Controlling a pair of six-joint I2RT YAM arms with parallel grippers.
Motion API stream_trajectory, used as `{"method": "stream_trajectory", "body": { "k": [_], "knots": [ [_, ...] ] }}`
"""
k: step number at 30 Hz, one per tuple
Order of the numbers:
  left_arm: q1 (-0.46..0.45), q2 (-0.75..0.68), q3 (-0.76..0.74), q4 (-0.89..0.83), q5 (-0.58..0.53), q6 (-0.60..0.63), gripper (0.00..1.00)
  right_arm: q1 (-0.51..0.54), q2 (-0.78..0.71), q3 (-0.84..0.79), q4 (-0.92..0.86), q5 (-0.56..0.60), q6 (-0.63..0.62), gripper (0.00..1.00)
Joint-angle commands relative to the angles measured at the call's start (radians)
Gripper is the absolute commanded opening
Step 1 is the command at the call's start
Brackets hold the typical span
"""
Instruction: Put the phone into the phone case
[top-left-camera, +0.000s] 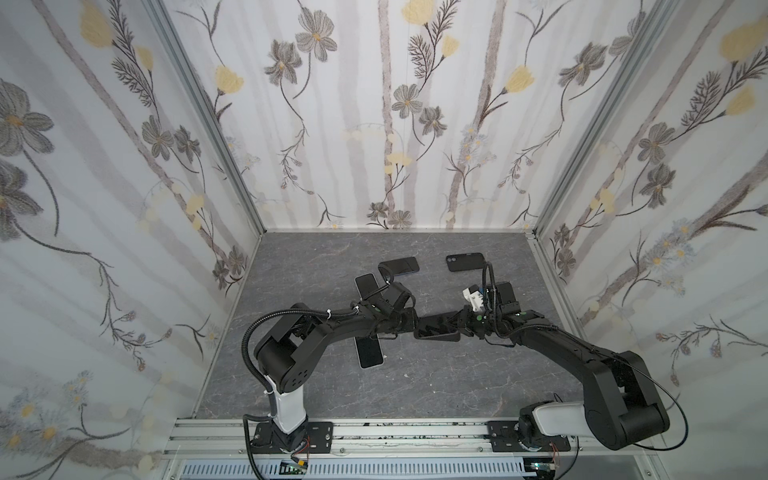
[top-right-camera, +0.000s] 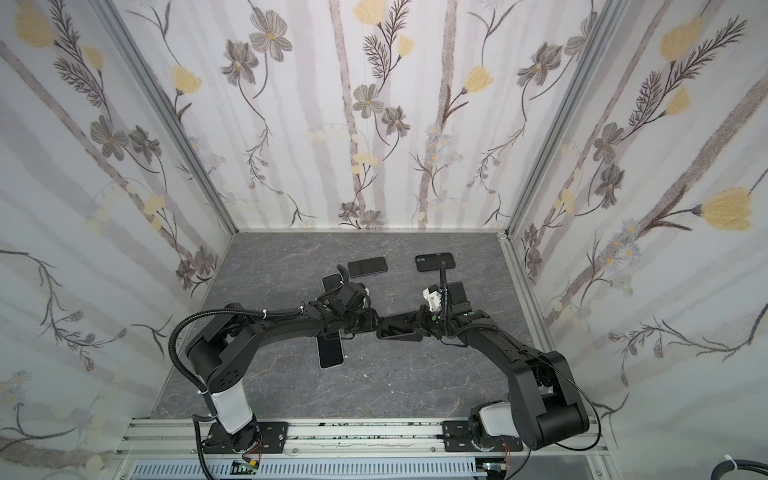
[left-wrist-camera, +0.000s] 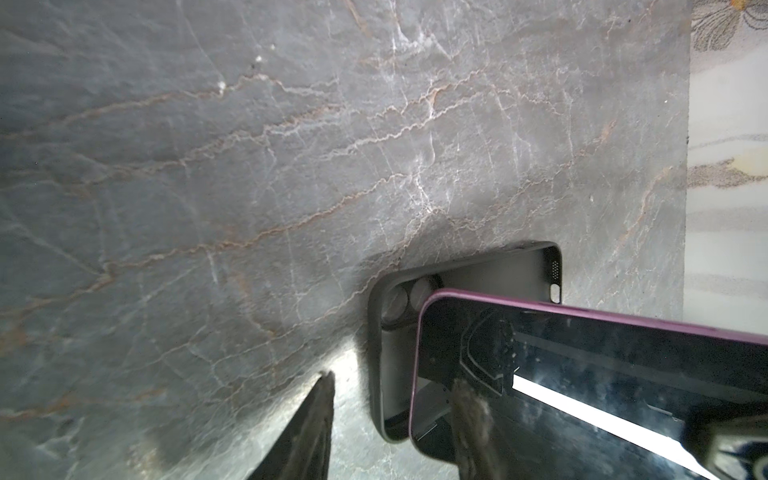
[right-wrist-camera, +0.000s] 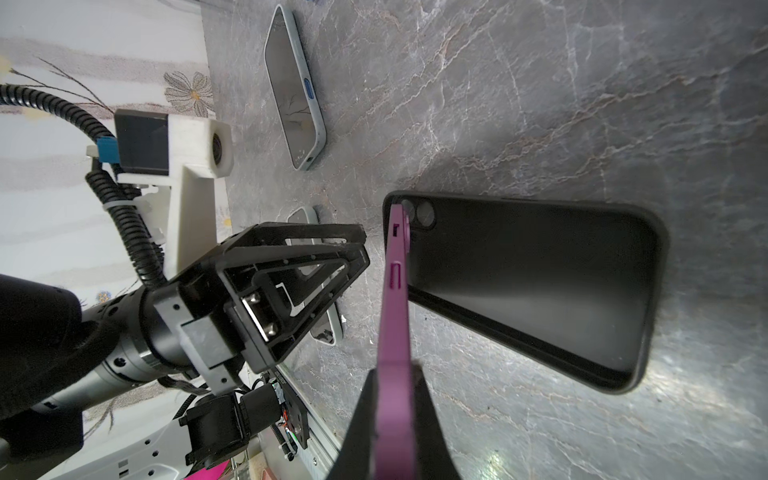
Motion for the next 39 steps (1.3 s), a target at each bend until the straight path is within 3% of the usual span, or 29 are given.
{"method": "stream_trajectory", "body": {
  "k": [1, 17, 39],
  "knots": [
    [0.001, -0.003, -0.01, 0.03, -0.004, -0.027, 0.45, 0.002, 0.011, 0.013, 0.043, -0.043, -0.013, 0.0],
    [0.001, 0.034, -0.002, 0.031, 0.023, -0.036, 0.44, -0.001, 0.074, 0.054, 0.01, -0.067, -0.067, 0.0],
    [-0.002, 0.016, -0.09, 0.11, 0.073, -0.114, 0.39, -0.005, 0.127, -0.018, 0.054, -0.098, -0.088, 0.0]
  ]
}}
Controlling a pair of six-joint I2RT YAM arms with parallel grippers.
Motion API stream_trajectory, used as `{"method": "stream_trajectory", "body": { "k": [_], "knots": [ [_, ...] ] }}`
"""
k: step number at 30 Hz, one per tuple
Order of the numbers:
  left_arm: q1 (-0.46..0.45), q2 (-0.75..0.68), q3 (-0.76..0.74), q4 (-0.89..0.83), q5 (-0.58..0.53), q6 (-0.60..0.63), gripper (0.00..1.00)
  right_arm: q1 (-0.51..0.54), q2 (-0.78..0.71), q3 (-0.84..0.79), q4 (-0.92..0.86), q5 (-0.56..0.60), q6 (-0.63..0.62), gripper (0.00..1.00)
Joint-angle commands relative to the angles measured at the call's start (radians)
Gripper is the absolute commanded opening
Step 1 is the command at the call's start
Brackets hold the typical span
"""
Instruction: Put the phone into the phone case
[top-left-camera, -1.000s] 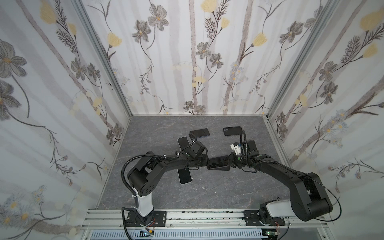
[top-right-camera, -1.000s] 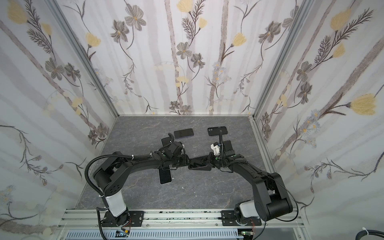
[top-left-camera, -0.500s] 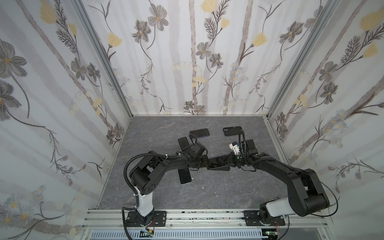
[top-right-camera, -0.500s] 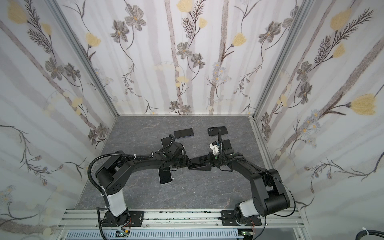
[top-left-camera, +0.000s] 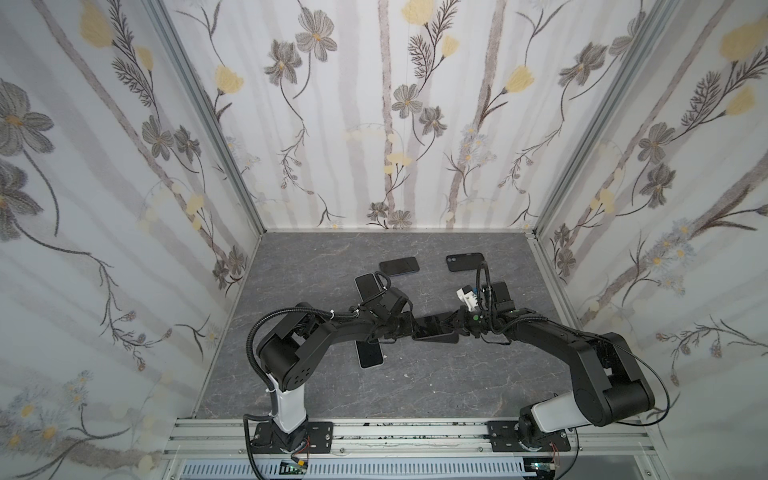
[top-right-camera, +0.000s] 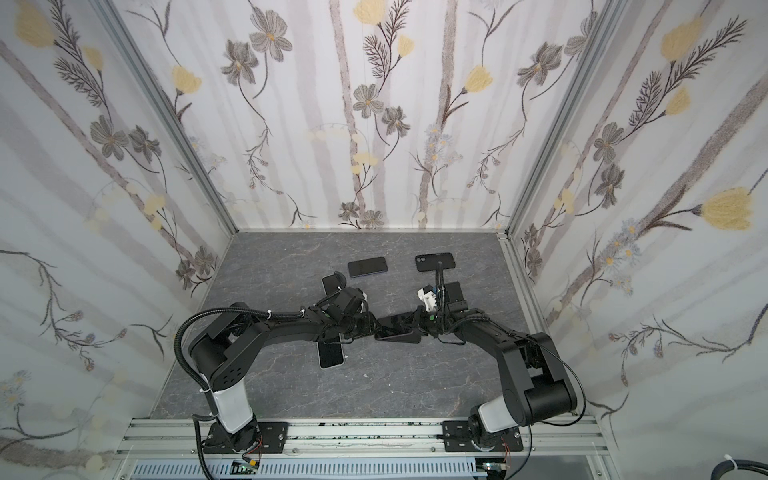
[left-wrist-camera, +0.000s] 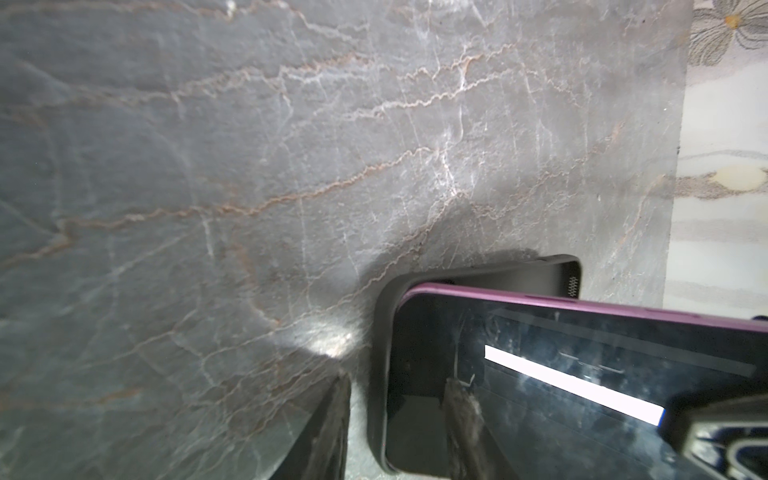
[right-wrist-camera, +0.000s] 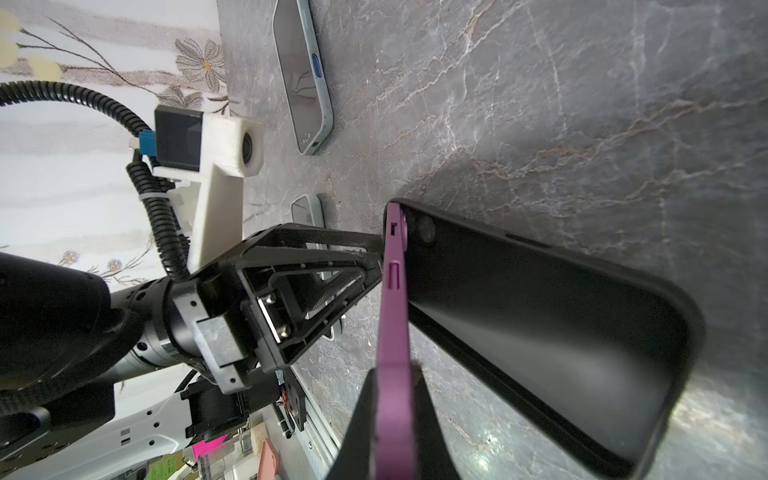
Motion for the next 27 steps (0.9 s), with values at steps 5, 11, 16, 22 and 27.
{"method": "stream_trajectory", "body": {
  "k": [5, 11, 16, 22, 27],
  "knots": [
    [-0.007, -0.01, -0.032, 0.026, 0.039, -0.057, 0.38, -0.003, 0.007, -0.032, -0.017, 0.01, -0.015, 0.0],
    [-0.016, -0.017, -0.04, 0.027, 0.045, -0.064, 0.37, -0.011, 0.033, -0.051, 0.005, 0.016, -0.021, 0.03],
    [-0.022, -0.027, -0.065, 0.034, 0.04, -0.076, 0.37, -0.014, 0.04, -0.079, 0.025, 0.048, -0.023, 0.06],
    [-0.023, -0.033, -0.081, 0.038, 0.019, -0.079, 0.37, -0.016, 0.04, -0.077, 0.013, 0.084, -0.035, 0.11],
    [-0.021, -0.025, -0.076, 0.023, 0.004, -0.069, 0.37, -0.016, 0.037, -0.066, -0.027, 0.125, -0.061, 0.17]
  ]
}}
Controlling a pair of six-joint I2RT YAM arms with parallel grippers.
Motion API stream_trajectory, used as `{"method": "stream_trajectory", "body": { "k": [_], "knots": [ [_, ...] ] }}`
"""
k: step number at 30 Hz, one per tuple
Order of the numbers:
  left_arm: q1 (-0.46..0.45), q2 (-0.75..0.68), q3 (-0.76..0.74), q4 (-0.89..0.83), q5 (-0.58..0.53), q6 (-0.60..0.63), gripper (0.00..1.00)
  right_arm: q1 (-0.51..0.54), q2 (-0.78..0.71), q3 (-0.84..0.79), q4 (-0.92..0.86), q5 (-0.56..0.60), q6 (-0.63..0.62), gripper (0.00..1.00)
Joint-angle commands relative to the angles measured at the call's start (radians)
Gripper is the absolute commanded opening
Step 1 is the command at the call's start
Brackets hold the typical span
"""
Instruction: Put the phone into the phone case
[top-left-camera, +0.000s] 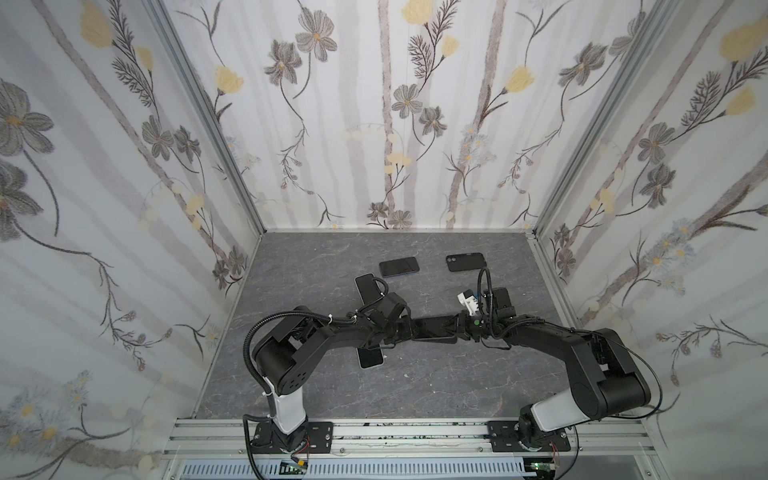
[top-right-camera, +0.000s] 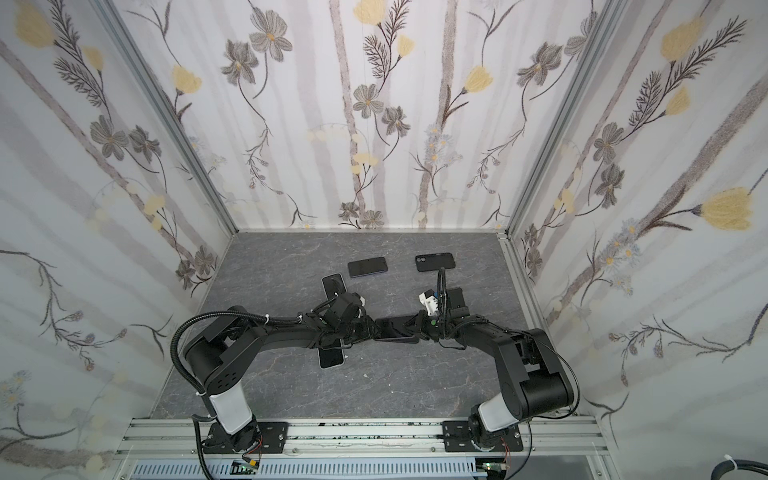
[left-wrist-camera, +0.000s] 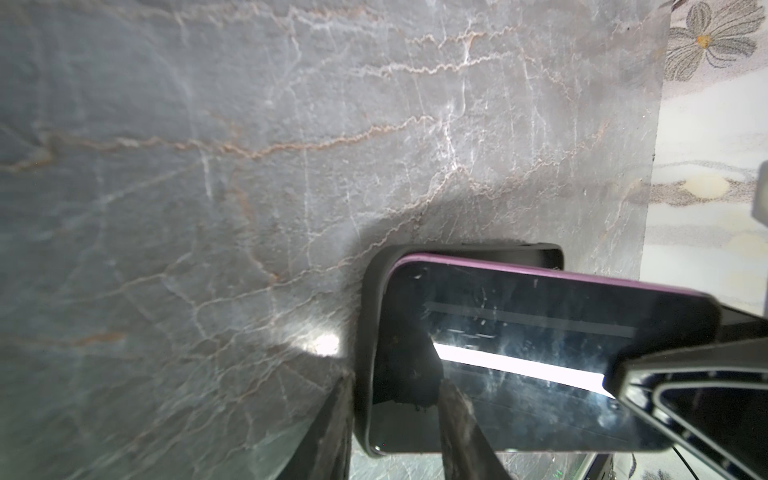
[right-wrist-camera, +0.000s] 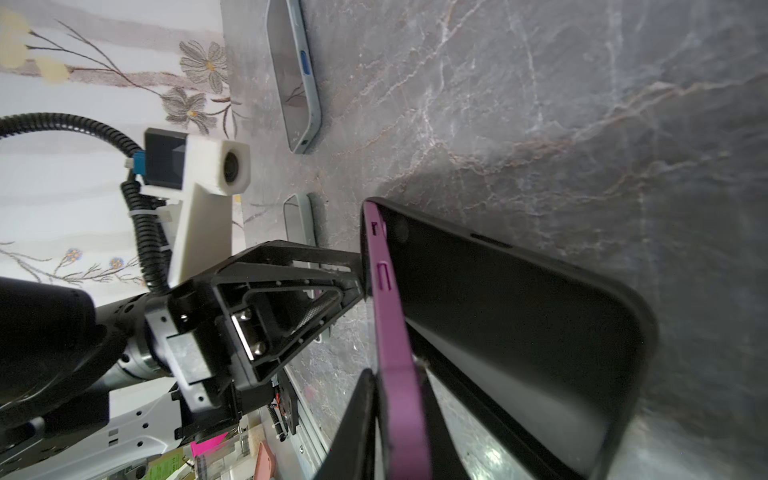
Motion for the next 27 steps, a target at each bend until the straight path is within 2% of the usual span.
{"method": "stream_trajectory", "body": {
  "k": [1, 17, 27],
  "knots": [
    [-0.005, 0.008, -0.001, -0.059, -0.004, 0.003, 0.37, 0.005, 0.005, 0.003, -0.125, 0.134, -0.049, 0.17],
    [-0.004, -0.007, -0.007, -0.096, -0.042, 0.017, 0.36, 0.017, -0.029, 0.081, -0.265, 0.236, -0.1, 0.36],
    [-0.004, -0.001, 0.008, -0.111, -0.043, 0.028, 0.36, 0.022, -0.038, 0.098, -0.301, 0.216, -0.111, 0.4]
  ]
}}
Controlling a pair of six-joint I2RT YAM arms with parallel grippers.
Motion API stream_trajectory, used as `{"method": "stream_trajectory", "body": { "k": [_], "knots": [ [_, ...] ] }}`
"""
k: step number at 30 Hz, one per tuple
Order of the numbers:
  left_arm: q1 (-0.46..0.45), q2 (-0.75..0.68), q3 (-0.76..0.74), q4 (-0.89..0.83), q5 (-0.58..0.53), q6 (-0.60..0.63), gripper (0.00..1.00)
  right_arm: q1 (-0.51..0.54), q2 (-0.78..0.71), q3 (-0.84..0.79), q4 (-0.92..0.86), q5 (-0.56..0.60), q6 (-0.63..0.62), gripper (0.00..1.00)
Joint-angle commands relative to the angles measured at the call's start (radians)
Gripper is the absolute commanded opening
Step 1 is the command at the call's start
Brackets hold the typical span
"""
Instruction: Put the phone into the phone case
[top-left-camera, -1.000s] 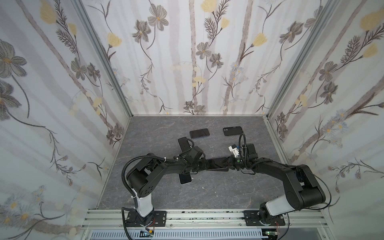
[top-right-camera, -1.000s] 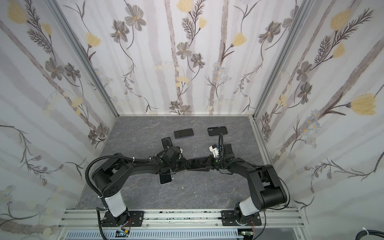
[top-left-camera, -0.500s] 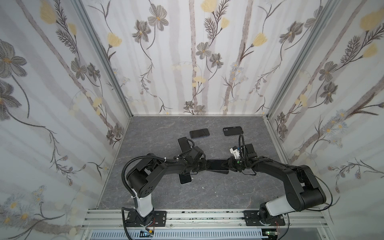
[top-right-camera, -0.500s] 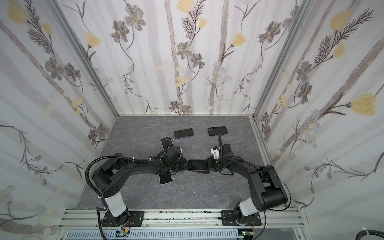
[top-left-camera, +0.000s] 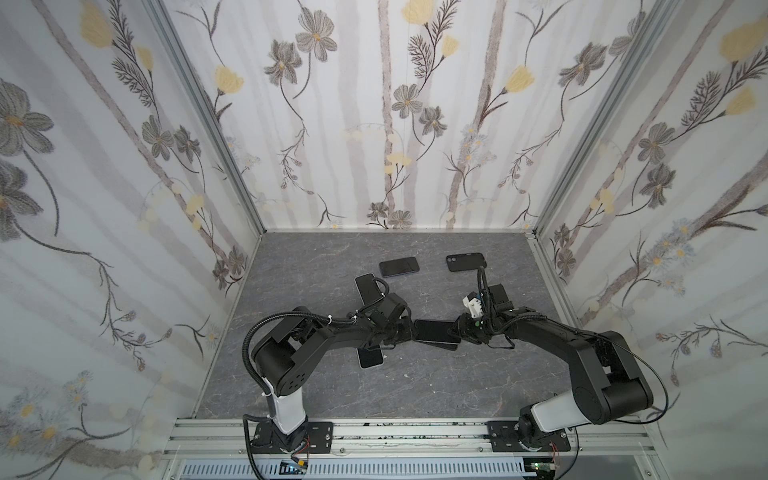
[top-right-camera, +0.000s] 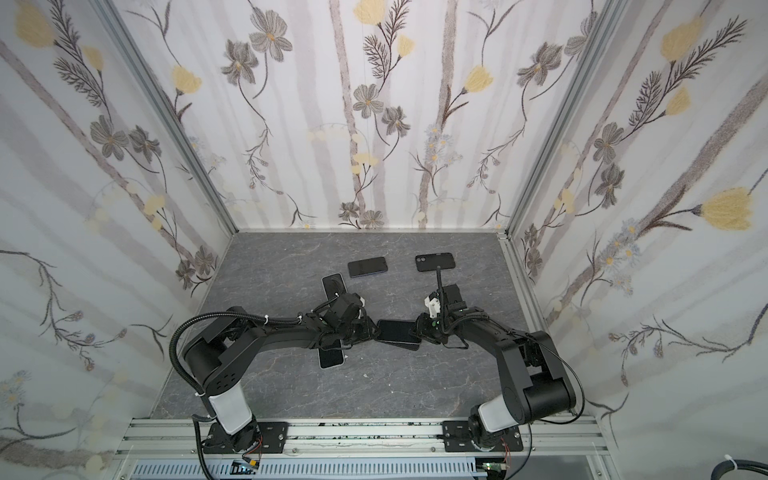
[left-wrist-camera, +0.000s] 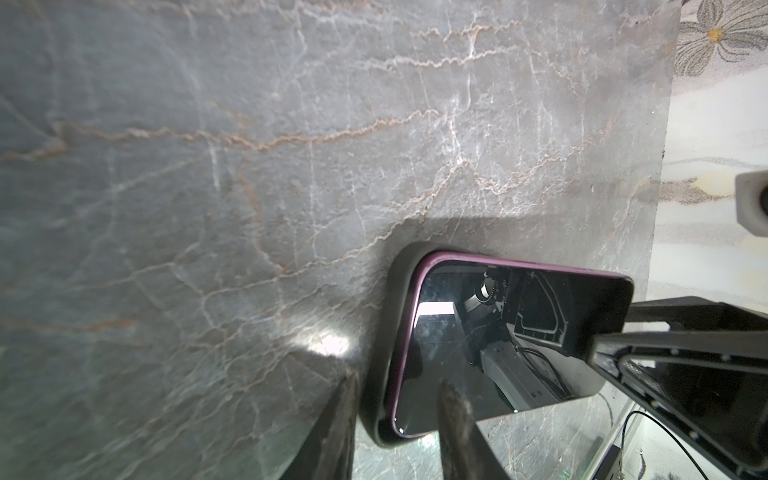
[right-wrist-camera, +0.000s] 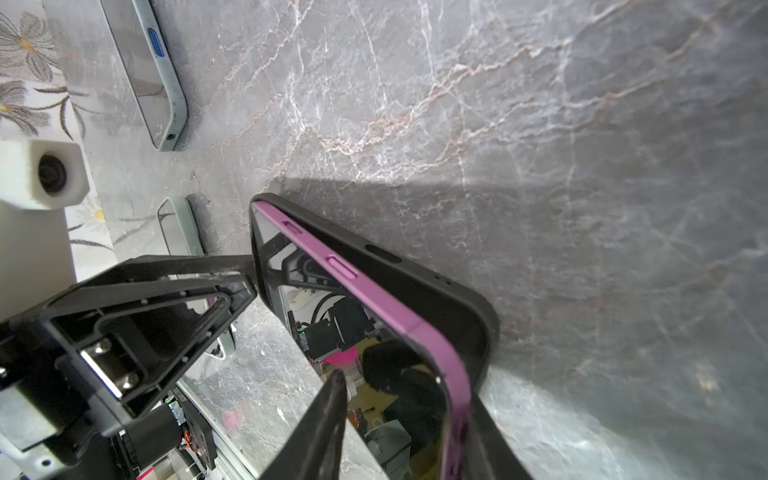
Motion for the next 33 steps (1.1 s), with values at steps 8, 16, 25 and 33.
{"method": "stream_trajectory", "body": {
  "k": [8, 16, 25, 33],
  "knots": [
    [0.0, 0.014, 0.01, -0.079, -0.023, 0.012, 0.36, 0.003, -0.01, -0.003, -0.015, -0.067, -0.016, 0.35],
    [-0.01, 0.008, -0.005, -0.069, -0.007, 0.003, 0.29, 0.003, 0.018, -0.021, -0.019, -0.07, -0.012, 0.31],
    [-0.037, -0.018, -0.032, -0.034, 0.009, -0.043, 0.29, 0.002, 0.015, -0.026, -0.04, -0.059, -0.011, 0.33],
    [-0.046, -0.049, -0.052, -0.023, -0.009, -0.066, 0.29, 0.001, -0.003, 0.028, -0.146, 0.059, -0.056, 0.4]
  ]
}}
